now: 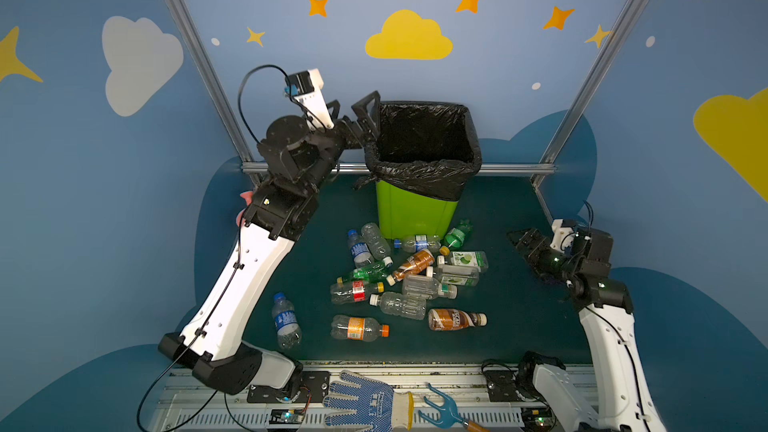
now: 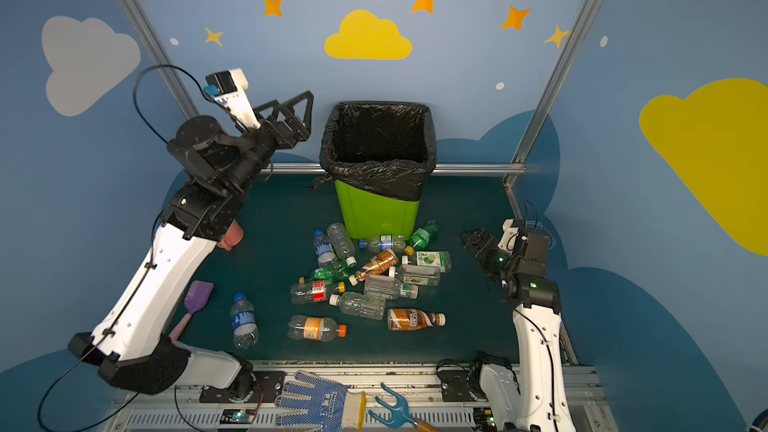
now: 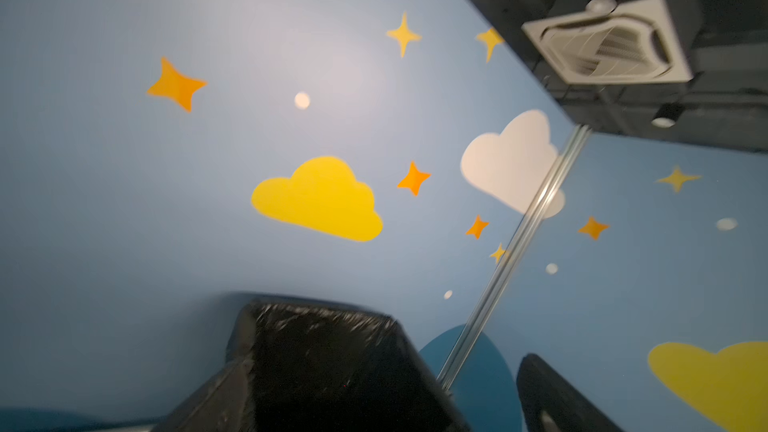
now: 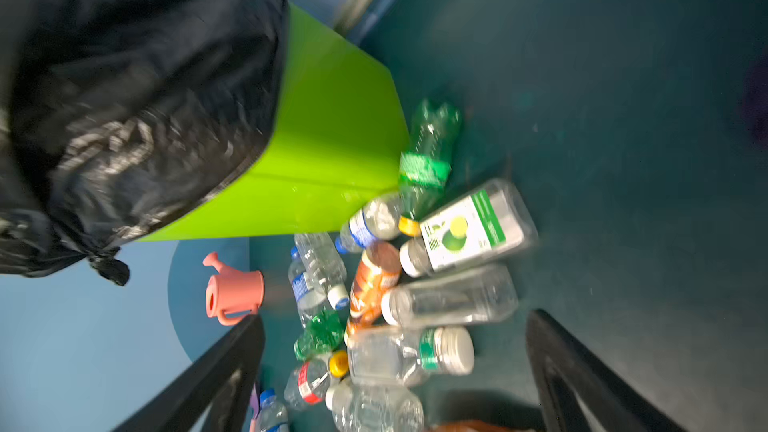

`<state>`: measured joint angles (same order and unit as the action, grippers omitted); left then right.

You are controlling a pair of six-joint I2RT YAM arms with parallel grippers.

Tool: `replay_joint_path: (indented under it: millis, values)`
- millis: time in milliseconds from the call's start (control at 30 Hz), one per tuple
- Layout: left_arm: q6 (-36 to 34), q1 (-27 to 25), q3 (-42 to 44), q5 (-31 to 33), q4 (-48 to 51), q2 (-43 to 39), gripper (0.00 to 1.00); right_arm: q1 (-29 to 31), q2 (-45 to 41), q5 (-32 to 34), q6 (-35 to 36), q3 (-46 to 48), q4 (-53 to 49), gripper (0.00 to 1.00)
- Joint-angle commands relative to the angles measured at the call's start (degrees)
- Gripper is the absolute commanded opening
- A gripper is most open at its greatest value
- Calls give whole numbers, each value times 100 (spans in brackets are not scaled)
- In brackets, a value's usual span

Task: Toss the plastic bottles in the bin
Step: 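Lower the left arm back while the right gripper grasps the Nescafe bottle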

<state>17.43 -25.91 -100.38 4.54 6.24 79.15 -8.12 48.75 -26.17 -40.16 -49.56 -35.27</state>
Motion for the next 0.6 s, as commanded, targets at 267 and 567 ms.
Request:
replay_joint_path:
  millis: [267, 567]
  values:
    - [968, 1390, 3263, 302, 647, -1426, 100, 1282, -177, 143, -1894, 982, -1199, 95]
    - [1021, 1725, 4146, 197, 870, -1726, 100, 2893, 81, 248, -3194, 1514, -981, 91]
